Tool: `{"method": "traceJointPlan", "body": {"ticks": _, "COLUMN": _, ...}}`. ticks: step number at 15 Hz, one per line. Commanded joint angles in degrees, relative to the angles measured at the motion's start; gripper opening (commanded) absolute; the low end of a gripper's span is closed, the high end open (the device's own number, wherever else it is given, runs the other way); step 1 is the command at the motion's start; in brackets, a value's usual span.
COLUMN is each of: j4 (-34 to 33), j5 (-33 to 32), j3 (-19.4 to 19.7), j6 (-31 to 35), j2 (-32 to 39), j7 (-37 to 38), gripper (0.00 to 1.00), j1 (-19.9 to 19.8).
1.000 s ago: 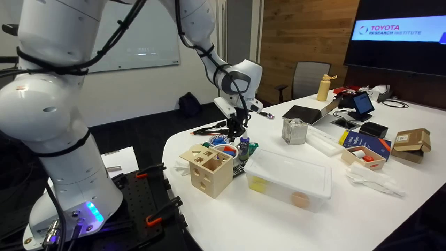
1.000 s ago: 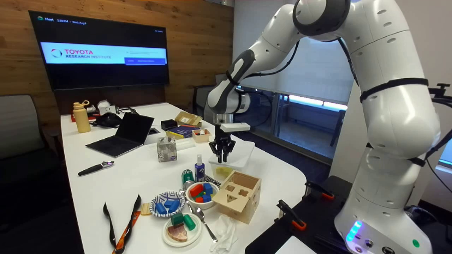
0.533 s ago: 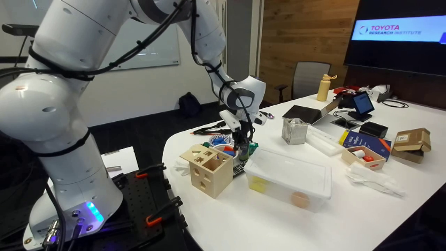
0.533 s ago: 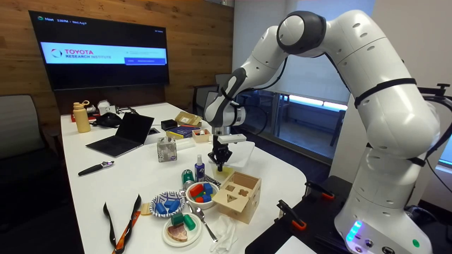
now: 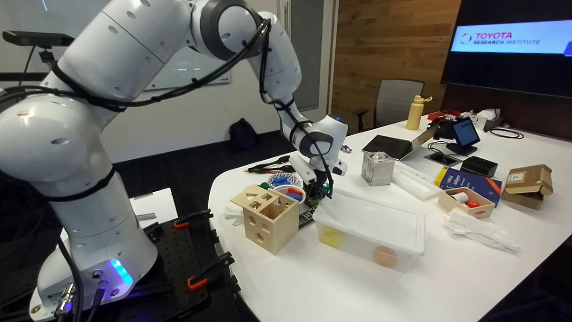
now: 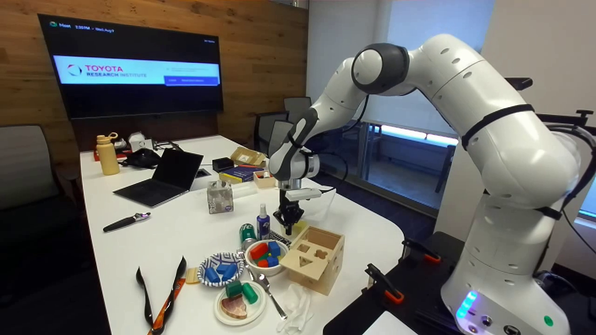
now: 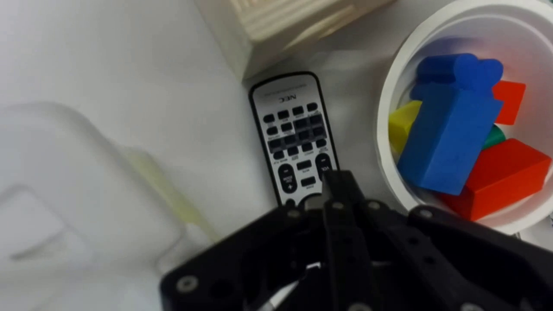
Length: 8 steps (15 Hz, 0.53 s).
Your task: Press on the remote control
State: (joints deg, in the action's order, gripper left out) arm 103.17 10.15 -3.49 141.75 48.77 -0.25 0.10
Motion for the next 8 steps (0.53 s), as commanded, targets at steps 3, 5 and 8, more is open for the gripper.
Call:
{"method": "traceJointPlan", "body": {"ticks": 3, "j4": -4.63, "j5": -0.21, "j3": -2.0, "j6": 0.63, "j2": 4.35, "j7": -3.55, "gripper": 0.0, "j1": -2.03}}
{"method": "traceJointPlan", "body": {"ticks": 5, "j4": -5.81, "j5": -0.2, "j3": -2.44, "j6": 0.44, "j2": 5.38, "j7": -3.87, "gripper": 0.0, "j1": -2.23}}
{"method": "traceJointPlan", "body": {"ticks": 8, "j4": -7.4, "j5": -0.64, "j3": -2.39, "j6": 0.29, "j2": 6.83, "j7": -3.84, "gripper": 0.0, "j1": -1.71}}
